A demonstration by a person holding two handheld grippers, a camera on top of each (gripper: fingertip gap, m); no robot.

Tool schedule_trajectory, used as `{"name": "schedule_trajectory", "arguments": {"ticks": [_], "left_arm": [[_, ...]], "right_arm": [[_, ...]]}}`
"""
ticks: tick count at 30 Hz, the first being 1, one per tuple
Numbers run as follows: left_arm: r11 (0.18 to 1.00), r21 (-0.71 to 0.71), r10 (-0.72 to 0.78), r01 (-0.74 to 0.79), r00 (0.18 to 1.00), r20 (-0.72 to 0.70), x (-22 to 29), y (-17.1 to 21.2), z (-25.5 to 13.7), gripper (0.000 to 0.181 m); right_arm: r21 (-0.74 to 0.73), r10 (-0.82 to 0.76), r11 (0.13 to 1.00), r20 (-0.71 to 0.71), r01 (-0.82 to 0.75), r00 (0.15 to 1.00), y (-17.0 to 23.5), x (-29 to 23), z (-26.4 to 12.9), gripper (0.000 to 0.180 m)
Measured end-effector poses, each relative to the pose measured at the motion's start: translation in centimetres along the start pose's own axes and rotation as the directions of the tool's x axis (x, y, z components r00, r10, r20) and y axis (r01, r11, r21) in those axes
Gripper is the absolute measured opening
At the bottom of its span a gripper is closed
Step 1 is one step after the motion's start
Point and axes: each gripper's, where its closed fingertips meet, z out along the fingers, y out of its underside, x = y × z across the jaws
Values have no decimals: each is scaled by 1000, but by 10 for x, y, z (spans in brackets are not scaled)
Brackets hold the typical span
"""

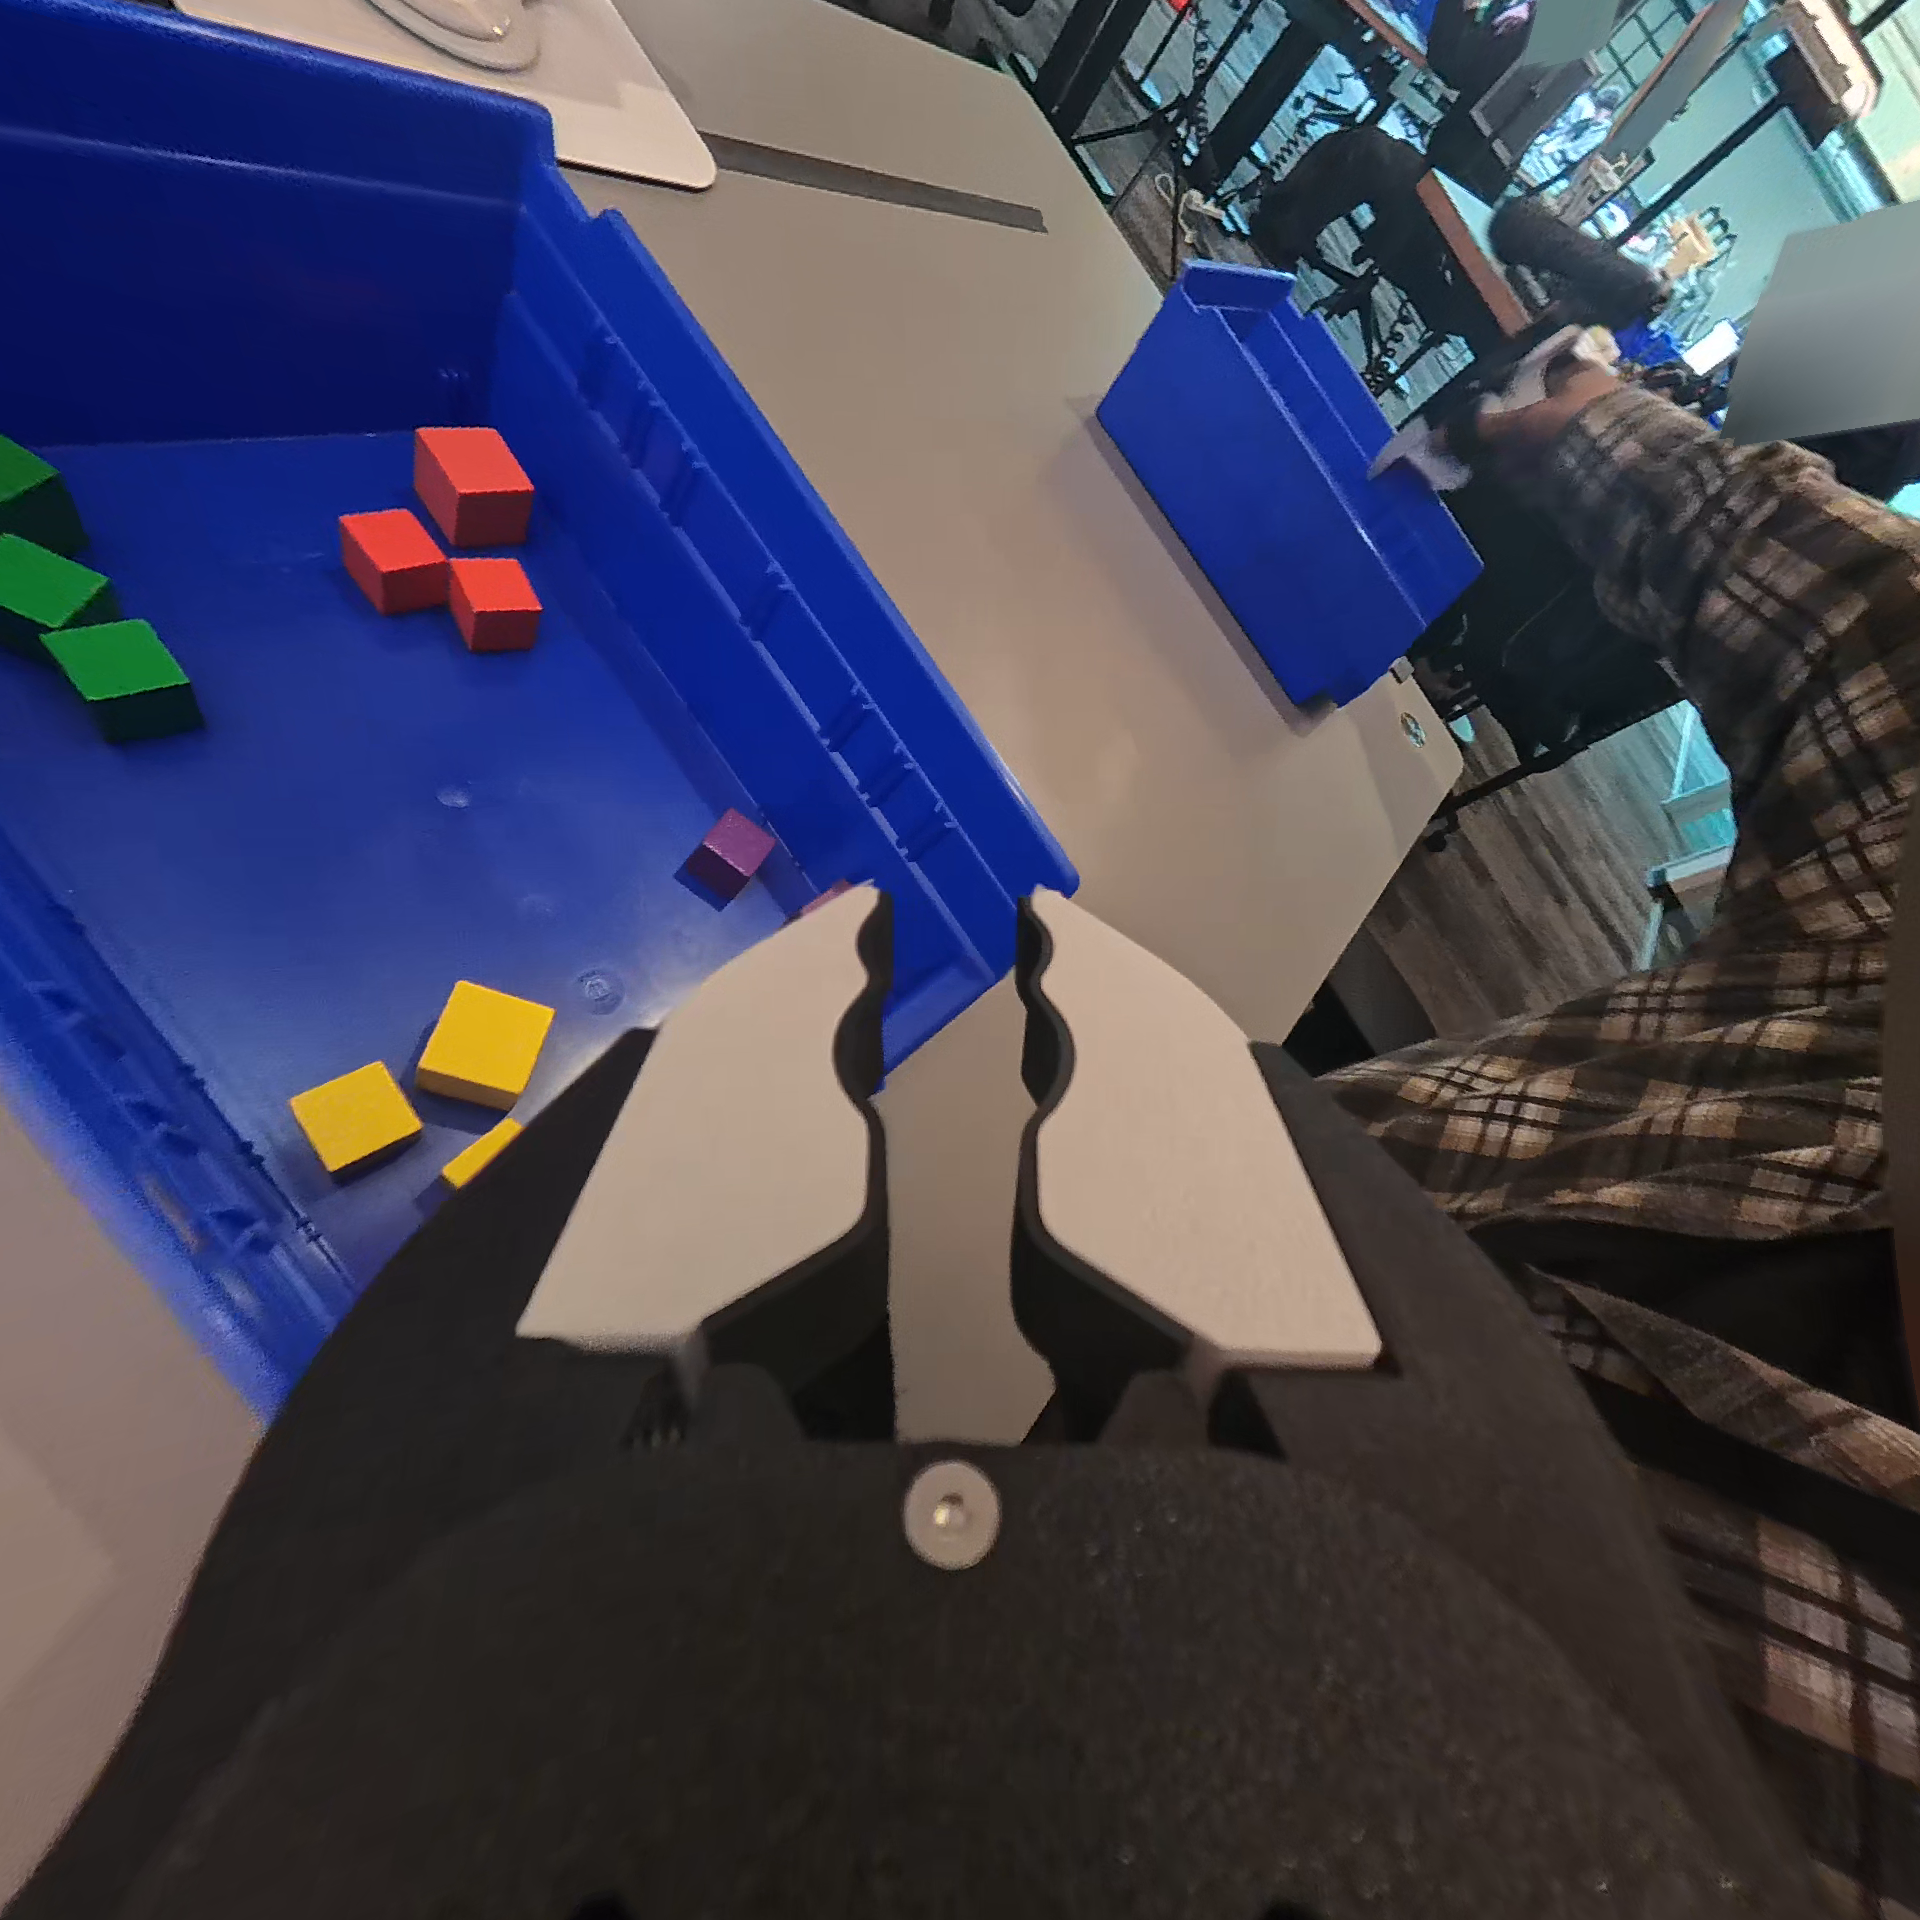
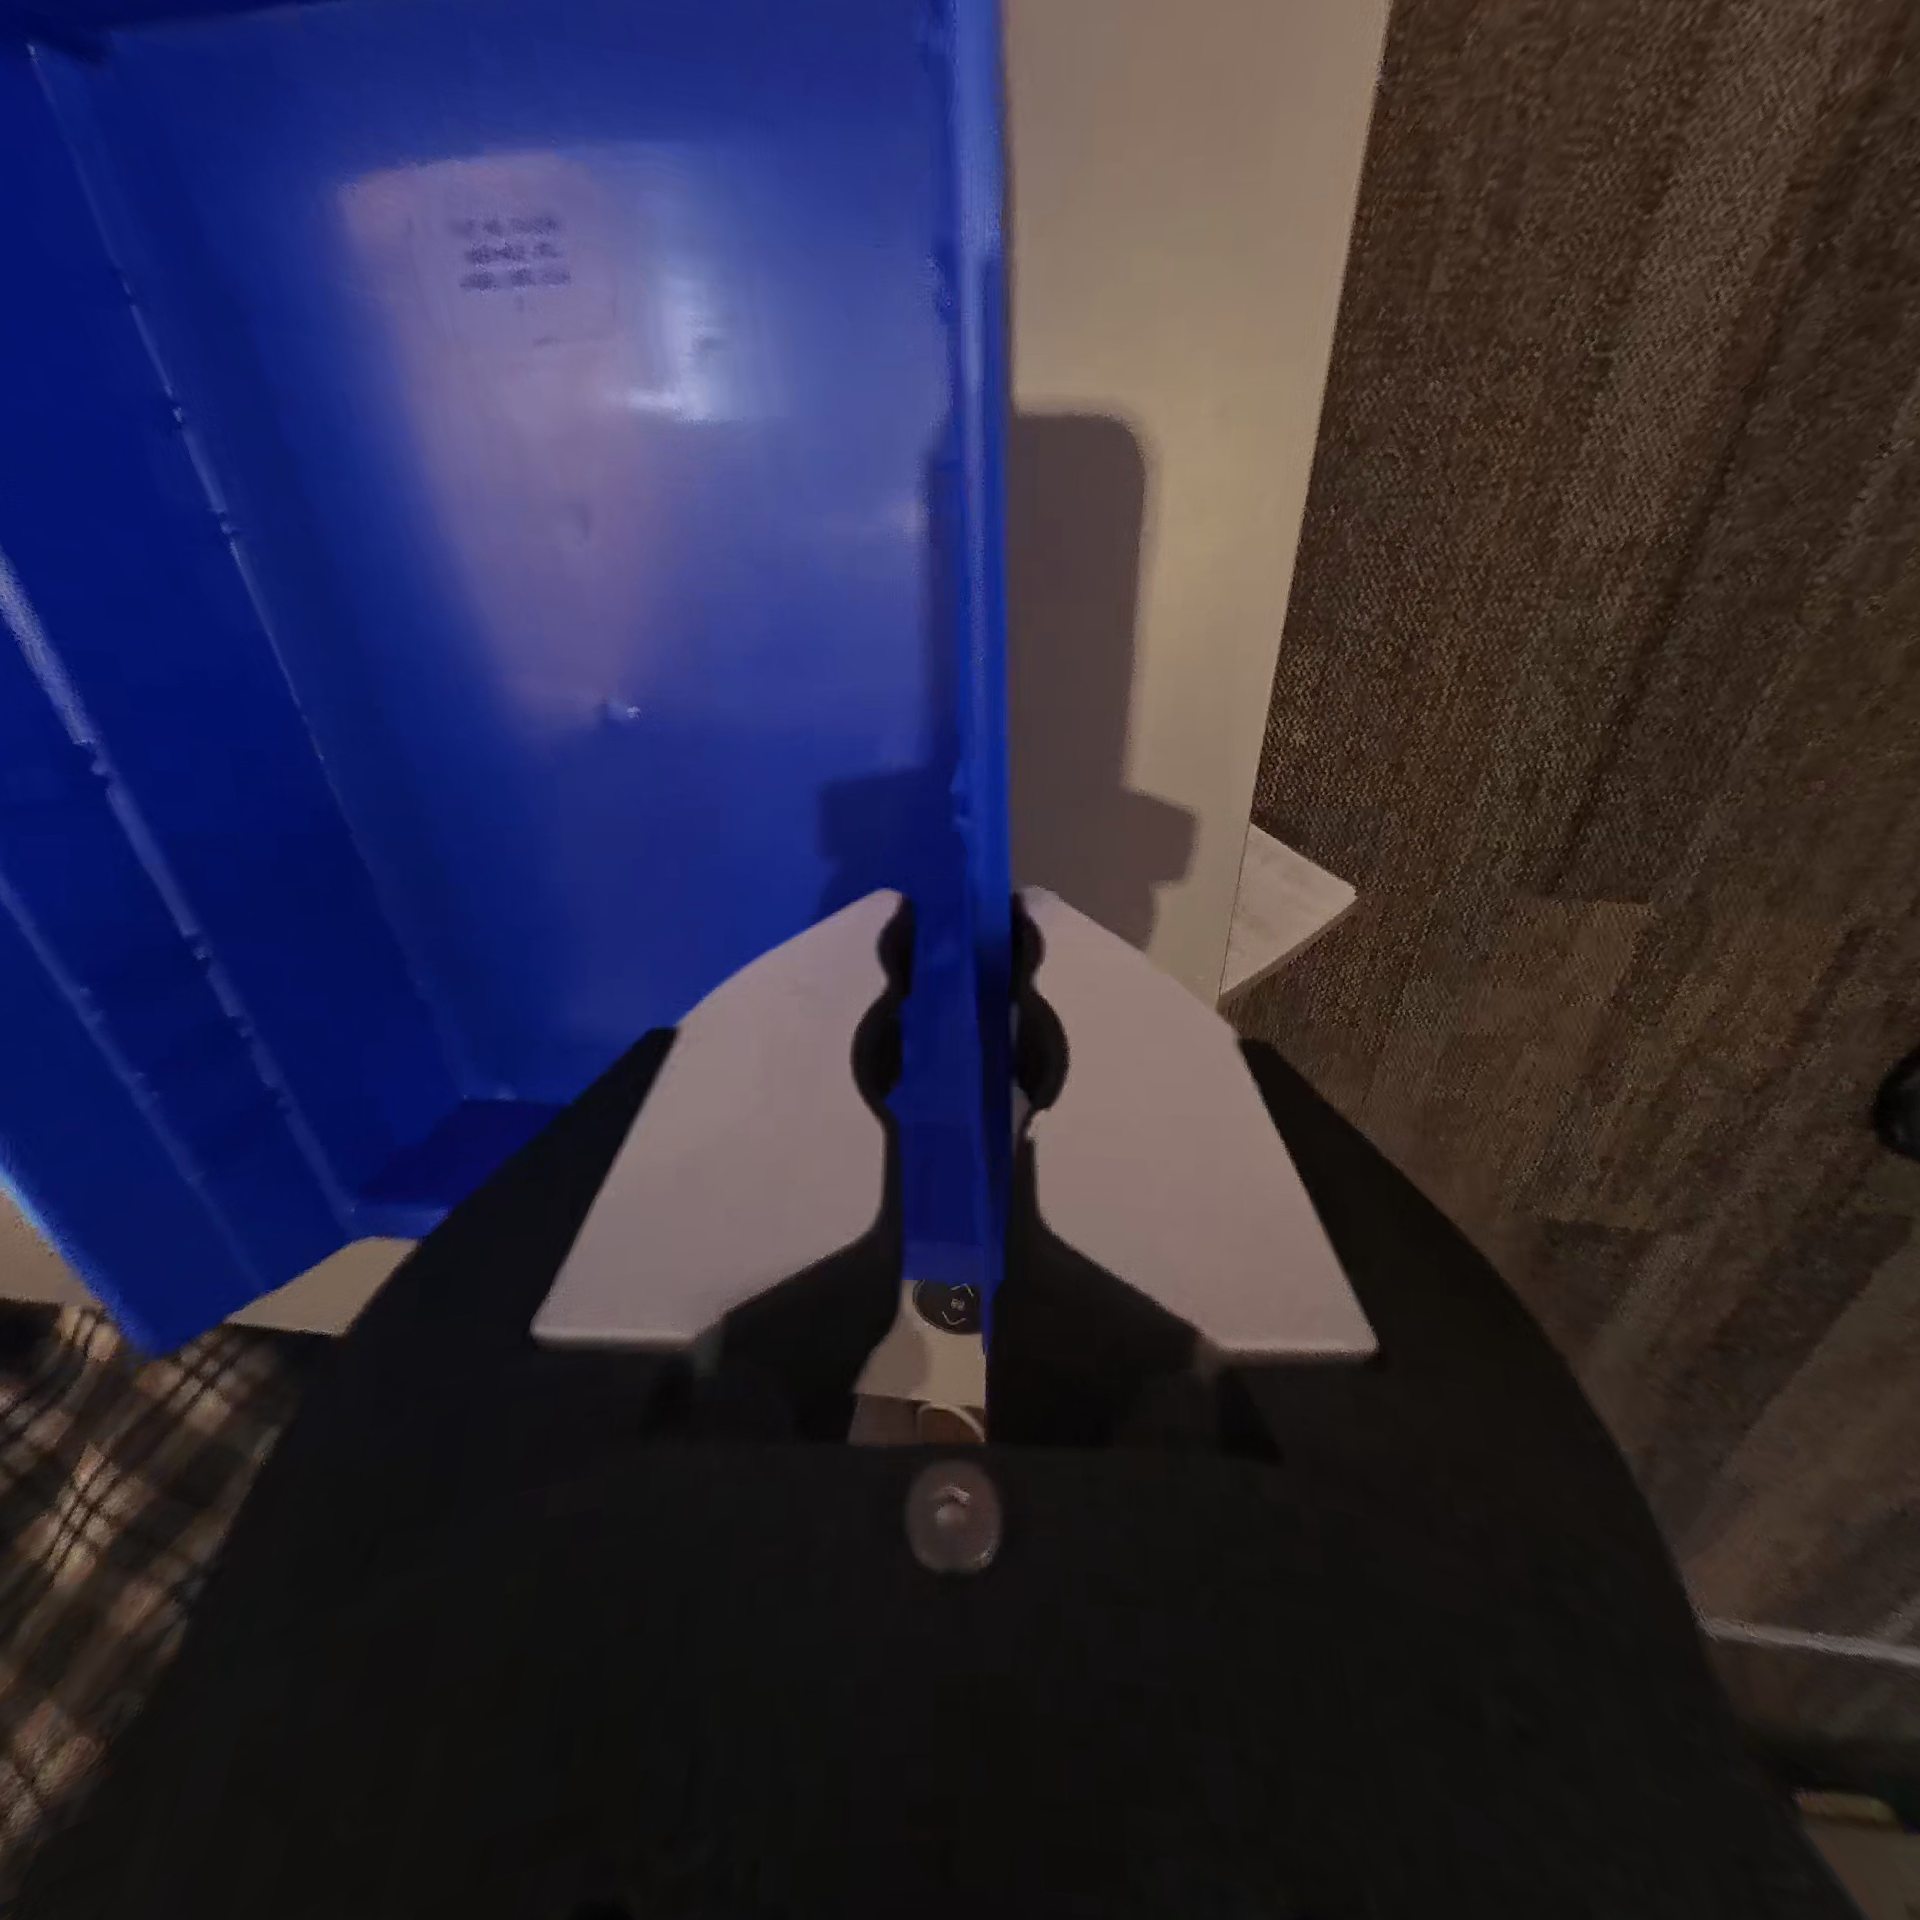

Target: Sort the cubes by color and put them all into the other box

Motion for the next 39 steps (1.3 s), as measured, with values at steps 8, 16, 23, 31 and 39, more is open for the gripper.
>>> {"name": "schedule_trajectory", "arguments": {"ticks": [8,16,23,31,39], "left_arm": [[999,-28,-31,41,956,293,-62,-30,-29,58],[967,-192,-35,169,830,556,-119,-45,-16,67],[869,-344,-19,356,717,696,-176,-13,2,54],[779,-423,-110,462,765,634,-193,10,17,6],[773,-407,-134,487,753,645,-222,14,-26,5]], "right_arm": [[392,-292,888,73,242,954,-26,-115,-103,58],[572,-648,710,304,411,698,45,-328,-79,75],[560,-683,729,553,393,478,85,-414,-12,69],[693,-699,714,700,93,147,72,-462,-28,56],[696,-705,709,704,-117,-85,58,-465,-40,52]]}}
